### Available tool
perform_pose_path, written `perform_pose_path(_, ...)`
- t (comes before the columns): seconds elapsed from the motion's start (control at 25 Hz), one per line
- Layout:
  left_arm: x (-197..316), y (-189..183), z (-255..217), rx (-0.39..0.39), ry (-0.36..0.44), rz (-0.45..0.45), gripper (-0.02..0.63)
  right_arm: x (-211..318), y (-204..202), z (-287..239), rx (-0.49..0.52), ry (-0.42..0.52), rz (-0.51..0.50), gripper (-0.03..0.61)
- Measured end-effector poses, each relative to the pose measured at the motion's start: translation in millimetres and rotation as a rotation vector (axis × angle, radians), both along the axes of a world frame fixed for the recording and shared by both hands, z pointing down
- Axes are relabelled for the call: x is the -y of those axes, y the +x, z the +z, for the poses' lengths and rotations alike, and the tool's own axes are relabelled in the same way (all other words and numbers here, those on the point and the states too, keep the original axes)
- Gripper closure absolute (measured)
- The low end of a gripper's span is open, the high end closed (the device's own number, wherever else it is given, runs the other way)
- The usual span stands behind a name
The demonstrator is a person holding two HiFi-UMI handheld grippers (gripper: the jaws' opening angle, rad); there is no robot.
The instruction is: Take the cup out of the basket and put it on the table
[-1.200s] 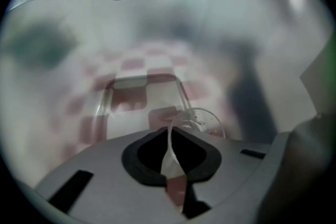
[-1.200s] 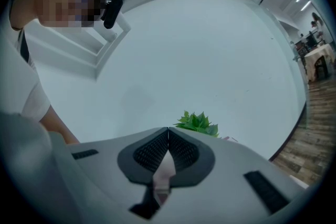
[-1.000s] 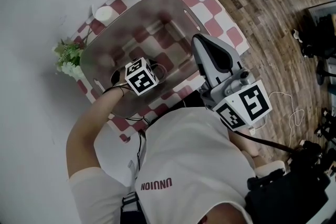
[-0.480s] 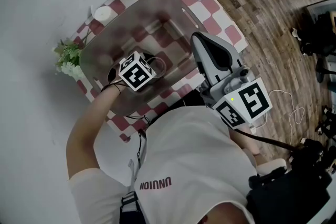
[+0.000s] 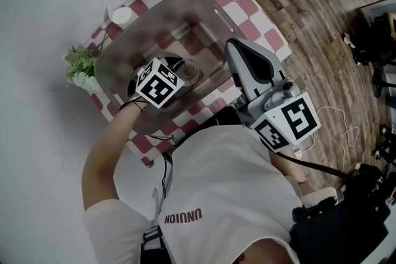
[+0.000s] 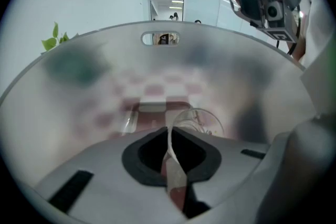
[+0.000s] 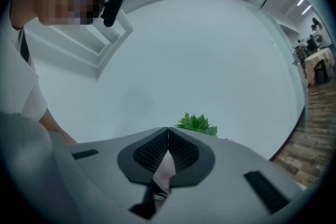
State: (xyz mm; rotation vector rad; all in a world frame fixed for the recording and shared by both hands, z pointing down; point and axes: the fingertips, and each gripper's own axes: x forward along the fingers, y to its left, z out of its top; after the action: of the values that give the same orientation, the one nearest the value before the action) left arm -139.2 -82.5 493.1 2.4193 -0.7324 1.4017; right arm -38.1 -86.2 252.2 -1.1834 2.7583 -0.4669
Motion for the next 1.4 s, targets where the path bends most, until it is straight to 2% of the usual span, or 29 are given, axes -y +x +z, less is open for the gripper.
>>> perform_pose_path(0.12,4,1,-12,-0.035,0.026,-0.036,0.580,-2,1,-1,0.003,0.002,0.000,0.561)
perform_pose_path(0.44,5,0,-29,-0.058,0.075,-0.067,0.580,-6,4,-1,0.011,0.001,0.003,0.561)
perform_pose_path(1.0,12,1,-77,-0.148,0.239,-0.166,0.580,-10,6,-2,0.030,-0.002,-0.006,0.561)
perform_pose_path(1.4,14,3,-101,-0.193,0.324,-0.196,0.580,-12,7,-3,0.031,0.006,-0.007,0.561)
